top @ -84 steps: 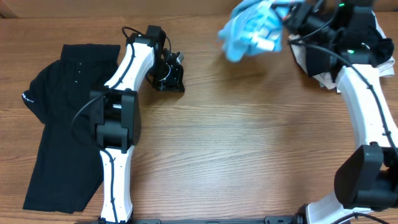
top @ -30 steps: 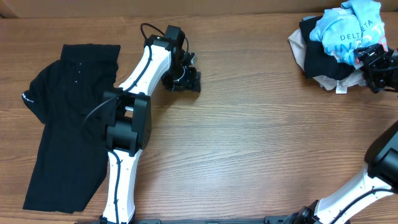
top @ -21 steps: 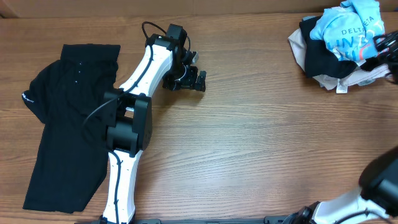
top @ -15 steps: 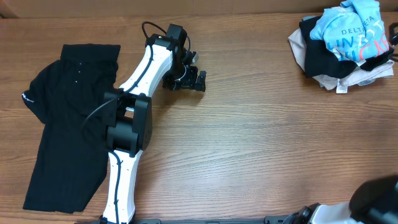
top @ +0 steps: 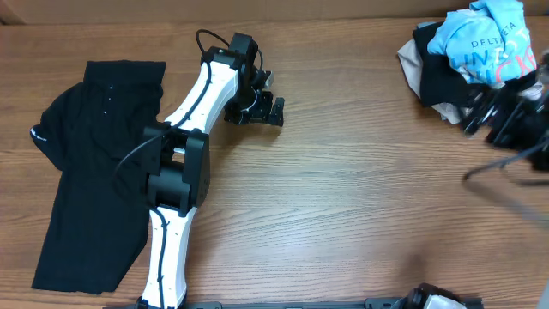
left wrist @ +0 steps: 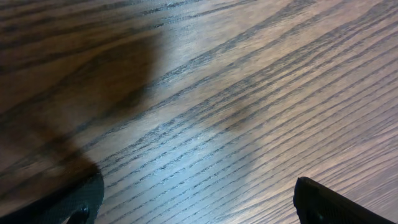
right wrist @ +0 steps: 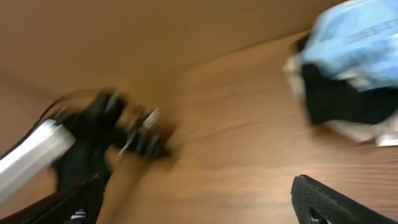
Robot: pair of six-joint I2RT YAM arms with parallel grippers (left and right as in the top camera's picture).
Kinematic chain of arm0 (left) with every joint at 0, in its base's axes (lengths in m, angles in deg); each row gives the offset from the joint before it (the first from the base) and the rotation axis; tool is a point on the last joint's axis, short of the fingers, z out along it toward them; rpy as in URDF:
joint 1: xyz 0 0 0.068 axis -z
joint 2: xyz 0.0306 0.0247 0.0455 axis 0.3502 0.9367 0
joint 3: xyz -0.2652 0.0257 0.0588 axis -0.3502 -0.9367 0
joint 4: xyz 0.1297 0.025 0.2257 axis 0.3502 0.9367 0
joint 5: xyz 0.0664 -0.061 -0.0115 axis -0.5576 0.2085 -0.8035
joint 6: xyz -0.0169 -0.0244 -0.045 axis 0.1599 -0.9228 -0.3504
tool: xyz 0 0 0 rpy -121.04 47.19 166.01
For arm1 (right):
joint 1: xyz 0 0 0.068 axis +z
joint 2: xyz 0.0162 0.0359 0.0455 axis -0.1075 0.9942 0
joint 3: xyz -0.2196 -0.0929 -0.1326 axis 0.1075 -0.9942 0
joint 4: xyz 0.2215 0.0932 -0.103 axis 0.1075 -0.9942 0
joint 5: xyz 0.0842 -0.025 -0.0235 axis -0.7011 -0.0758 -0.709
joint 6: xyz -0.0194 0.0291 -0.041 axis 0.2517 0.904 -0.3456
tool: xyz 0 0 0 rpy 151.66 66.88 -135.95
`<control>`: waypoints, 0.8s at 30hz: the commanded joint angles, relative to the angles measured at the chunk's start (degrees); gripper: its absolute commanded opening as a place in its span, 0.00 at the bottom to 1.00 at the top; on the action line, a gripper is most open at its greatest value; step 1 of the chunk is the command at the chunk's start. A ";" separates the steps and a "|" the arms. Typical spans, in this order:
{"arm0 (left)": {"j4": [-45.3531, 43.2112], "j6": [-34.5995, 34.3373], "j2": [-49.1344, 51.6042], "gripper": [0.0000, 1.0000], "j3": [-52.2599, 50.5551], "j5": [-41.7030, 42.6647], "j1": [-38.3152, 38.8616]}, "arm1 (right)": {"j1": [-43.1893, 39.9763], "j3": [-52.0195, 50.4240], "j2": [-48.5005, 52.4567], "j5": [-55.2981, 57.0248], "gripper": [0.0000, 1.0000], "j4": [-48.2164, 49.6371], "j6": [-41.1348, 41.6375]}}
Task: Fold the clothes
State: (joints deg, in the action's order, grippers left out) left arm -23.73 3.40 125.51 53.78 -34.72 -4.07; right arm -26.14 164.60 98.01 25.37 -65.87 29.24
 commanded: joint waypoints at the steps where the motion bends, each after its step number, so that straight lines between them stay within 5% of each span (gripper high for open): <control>1: 0.00 0.70 1.01 1.00 -0.50 -1.86 -0.28 | 5.66 0.98 -3.89 0.48 1.00 -4.33 4.55; 15: 0.00 0.70 1.01 1.00 -0.50 -1.86 -0.28 | 8.35 0.83 -4.24 15.08 1.00 -12.07 4.74; 24: 0.00 0.70 1.01 1.00 -0.50 -1.86 -0.28 | 17.55 -19.10 -12.85 29.53 1.00 15.02 4.74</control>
State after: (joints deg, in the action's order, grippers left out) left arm -23.73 3.42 125.51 53.78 -34.72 -4.10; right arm -11.89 154.51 90.71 47.44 -56.78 33.94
